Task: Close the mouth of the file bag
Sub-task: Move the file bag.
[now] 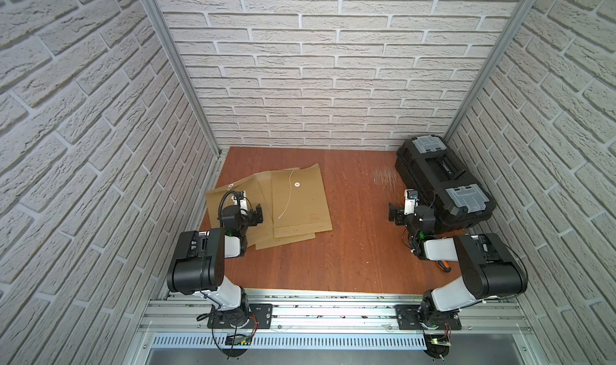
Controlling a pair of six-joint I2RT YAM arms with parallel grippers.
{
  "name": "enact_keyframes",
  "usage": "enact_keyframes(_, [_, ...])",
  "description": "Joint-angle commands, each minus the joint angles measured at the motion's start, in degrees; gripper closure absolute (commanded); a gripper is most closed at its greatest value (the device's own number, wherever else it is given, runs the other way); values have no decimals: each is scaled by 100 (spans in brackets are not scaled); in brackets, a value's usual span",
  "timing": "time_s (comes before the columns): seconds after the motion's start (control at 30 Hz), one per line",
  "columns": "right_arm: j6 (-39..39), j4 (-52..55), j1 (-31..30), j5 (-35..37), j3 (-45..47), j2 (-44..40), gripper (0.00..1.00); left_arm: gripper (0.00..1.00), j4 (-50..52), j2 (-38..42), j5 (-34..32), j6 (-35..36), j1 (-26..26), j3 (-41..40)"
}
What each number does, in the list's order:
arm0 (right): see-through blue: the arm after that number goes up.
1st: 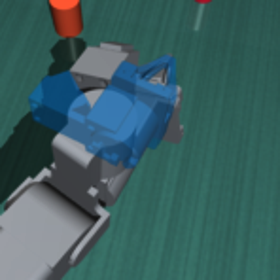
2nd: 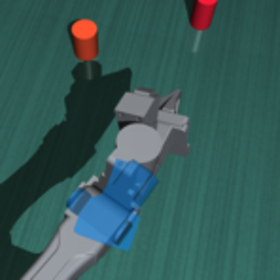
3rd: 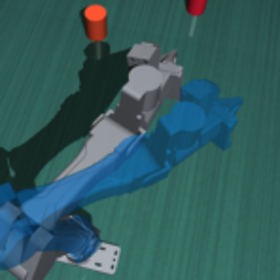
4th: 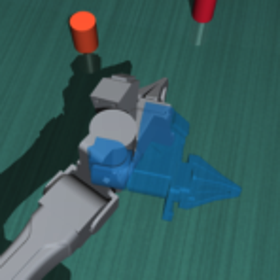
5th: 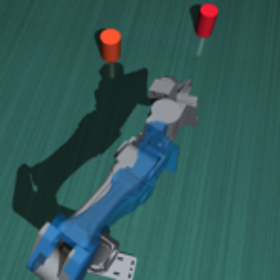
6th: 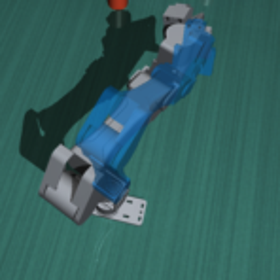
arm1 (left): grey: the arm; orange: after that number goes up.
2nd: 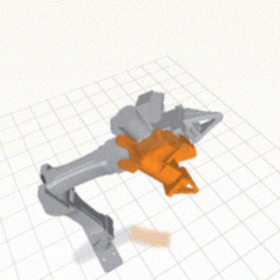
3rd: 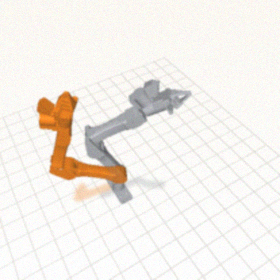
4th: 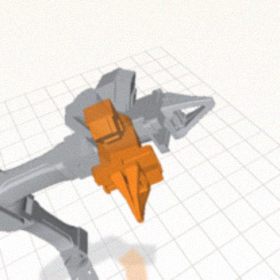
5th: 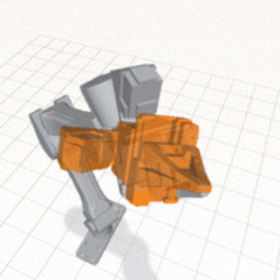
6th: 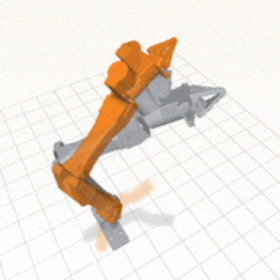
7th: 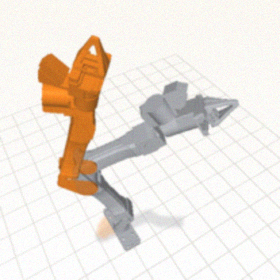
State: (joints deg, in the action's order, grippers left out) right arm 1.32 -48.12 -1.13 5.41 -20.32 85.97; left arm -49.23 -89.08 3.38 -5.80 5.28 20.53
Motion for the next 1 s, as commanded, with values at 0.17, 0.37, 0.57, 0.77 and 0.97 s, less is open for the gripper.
enact_keyframes(0.17, [-970,4581,-1348,2124,-1889,-1710,0,2,2468,2102,-2796,-278,-1445,789])
enact_keyframes(0.37, [-2814,7144,-1377,3,-3700,-1302,0,2,5007,2646,-2329,-2053,-1553,2108])
enact_keyframes(0.57, [-3644,5956,-1374,-2242,-3674,-779,29,2,4815,2554,198,-3287,-387,2061])
enact_keyframes(0.77, [-3574,6432,-2450,-868,-4161,-137,28,2,5592,2553,-150,-2415,-867,2462])
enact_keyframes(0.97, [-3490,6681,-3756,44,-5276,1178,30,2,6243,2057,-1610,-2289,-2011,2907])
